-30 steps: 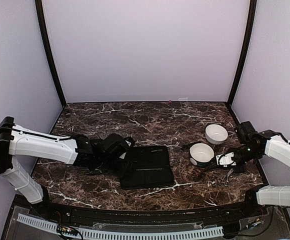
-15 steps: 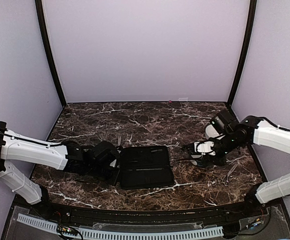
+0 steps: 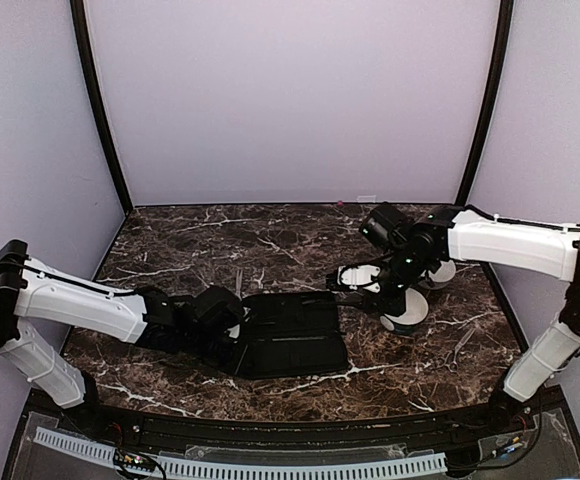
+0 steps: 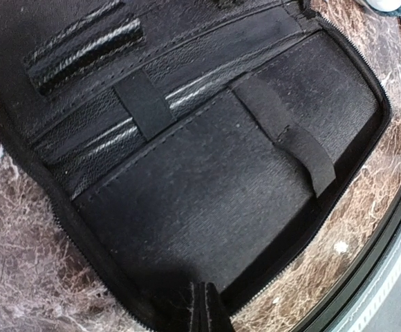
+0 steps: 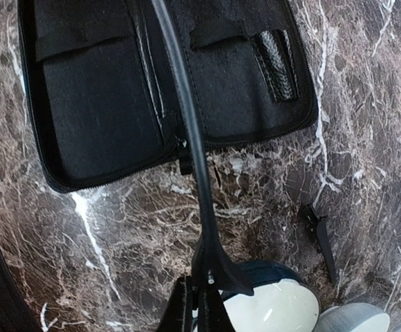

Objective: Sort the hair-cutting tools

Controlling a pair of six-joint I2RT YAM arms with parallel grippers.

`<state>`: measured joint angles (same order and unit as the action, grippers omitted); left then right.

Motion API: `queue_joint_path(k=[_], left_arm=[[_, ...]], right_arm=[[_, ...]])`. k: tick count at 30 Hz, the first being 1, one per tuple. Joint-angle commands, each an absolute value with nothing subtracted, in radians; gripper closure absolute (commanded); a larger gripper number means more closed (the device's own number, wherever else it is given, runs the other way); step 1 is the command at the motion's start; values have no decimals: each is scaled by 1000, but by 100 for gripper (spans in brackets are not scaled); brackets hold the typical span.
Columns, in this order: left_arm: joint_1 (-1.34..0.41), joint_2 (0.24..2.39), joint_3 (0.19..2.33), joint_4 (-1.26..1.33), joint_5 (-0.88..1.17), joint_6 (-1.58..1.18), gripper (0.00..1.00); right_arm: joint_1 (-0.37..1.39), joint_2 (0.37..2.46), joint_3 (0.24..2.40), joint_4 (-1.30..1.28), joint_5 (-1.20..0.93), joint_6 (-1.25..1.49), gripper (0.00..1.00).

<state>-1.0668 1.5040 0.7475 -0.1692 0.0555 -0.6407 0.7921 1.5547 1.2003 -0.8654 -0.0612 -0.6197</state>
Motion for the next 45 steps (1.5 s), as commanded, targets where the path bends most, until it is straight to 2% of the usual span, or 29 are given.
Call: queue_joint_path(k=[1,11,28,31,45], left_arm=[[-1066,1507,707,-158,52,-629,100],[-1067,1553,659,-98,79,-632,100],[-1067,1563,637,-61,76,-633,100],[-1068,1556,632,-51,78,-631,100],[-1068,1550,631,-37,66,-627,100]], right_arm=[[813,1586,1317,-960,-105,-542,100],[915,1720,1374,-1081,11,-527,100],[966,1799,1382,-1108,123,-481,100],[979,1825,1368,-1088,205,-468,100],[1048,1912,1405,-1055,225,-429,100]])
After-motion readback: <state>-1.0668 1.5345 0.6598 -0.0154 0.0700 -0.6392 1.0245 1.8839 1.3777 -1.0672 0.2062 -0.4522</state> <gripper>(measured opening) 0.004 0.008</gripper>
